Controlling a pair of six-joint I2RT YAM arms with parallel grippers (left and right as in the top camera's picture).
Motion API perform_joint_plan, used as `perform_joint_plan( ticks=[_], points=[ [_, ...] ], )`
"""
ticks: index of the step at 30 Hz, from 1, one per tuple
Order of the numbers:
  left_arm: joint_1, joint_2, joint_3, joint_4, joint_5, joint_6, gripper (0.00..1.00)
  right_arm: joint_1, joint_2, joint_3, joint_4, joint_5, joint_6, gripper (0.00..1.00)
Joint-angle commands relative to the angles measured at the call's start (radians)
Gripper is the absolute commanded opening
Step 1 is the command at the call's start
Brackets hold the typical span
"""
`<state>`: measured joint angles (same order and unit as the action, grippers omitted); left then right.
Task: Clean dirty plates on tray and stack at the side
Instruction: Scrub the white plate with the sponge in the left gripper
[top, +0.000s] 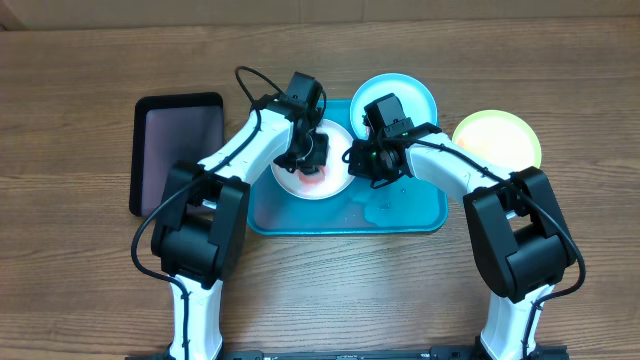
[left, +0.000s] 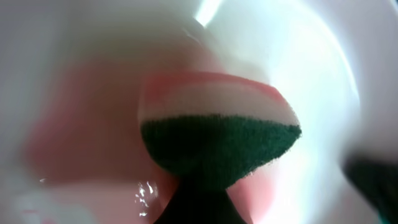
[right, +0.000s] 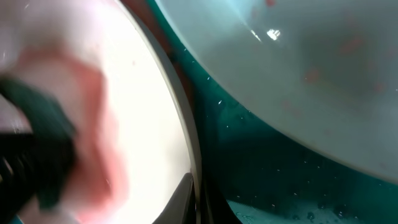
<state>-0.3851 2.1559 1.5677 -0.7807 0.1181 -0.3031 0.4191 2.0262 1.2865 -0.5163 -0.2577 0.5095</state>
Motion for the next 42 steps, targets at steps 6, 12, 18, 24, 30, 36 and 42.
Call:
perform_joint_plan(
  ticks=[6,12,18,24,30,36,42],
  points=[
    [0.025,0.064,-0.021,0.025,-0.491,-0.346,0.04,0.013,0.013,0.011,-0.011,-0.039,-0.016,0.04],
    [0.025,0.064,-0.021,-0.072,-0.126,0.084,0.04,0.013,0.013,0.011,-0.011,-0.035,-0.016,0.04],
    [0.025,0.064,-0.021,-0.227,0.33,0.453,0.04,0.013,0.013,0.011,-0.008,-0.036,-0.016,0.04],
    [0.025,0.064,-0.021,-0.134,0.433,0.475,0.04,0.013,0.013,0.011,-0.008,-0.036,-0.016,0.04],
    [0.025,0.064,-0.021,0.054,0.181,0.254,0.04,0.013,0.013,0.011,-0.009,-0.036,-0.016,0.04],
    [0.025,0.064,-0.021,0.14,-0.323,-0.106,0.04,0.013,0.013,0.011,-0.008,-0.035,-0.016,0.04],
    [0.024,0.064,-0.021,0.002,-0.426,-0.263,0.04,0.013,0.013,0.011,-0.008,-0.035,-0.016,0.04]
  ],
)
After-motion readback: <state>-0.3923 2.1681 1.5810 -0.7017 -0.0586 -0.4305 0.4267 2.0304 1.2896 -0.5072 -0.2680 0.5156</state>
